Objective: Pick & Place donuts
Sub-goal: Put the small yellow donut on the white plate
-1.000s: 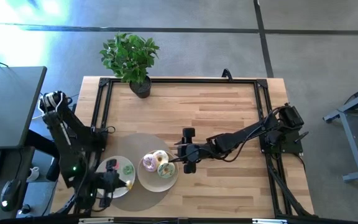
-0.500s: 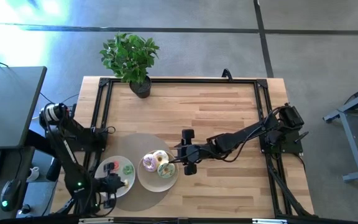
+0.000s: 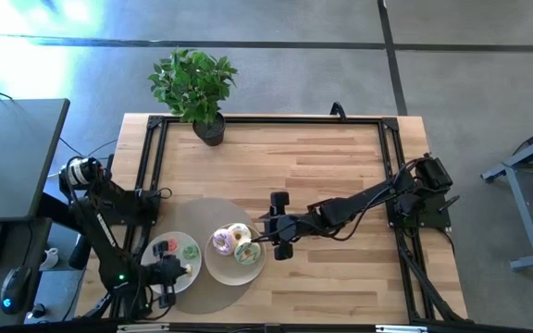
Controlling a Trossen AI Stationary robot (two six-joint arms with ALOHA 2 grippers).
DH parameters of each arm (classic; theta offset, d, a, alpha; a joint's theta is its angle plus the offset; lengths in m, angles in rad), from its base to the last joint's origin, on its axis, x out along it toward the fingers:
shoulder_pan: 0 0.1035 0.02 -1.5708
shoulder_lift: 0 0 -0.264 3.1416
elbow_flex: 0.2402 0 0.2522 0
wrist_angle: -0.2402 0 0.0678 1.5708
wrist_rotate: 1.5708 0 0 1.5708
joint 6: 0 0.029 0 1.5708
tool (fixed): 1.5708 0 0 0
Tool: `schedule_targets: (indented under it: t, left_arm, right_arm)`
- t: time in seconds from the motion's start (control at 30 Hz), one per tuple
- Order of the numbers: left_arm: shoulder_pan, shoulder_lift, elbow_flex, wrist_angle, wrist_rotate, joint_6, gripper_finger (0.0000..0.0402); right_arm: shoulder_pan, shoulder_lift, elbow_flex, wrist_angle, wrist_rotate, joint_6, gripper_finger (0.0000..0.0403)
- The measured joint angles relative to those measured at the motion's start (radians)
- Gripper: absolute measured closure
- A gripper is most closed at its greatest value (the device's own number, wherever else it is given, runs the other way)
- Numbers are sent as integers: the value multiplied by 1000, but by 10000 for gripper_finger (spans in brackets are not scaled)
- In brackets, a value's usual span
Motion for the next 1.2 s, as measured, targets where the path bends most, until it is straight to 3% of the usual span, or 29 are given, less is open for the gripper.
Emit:
schedule_targets:
  t: [0.23, 0.6, 0.77, 1.2]
  left_arm:
    - [0, 25, 0, -22, 20, -100, 397]
    - [-1, 30, 0, -44, -99, -158, 396]
    - [-1, 30, 0, -49, -5, -228, 396]
    - [0, 30, 2, -67, 86, -315, 394]
  right_arm:
    - [-5, 0, 0, 7, -29, -10, 206]
    - [-33, 0, 0, 97, -94, -88, 206]
    - [-47, 0, 0, 120, -117, -90, 206]
    - [-72, 0, 0, 120, -126, -113, 206]
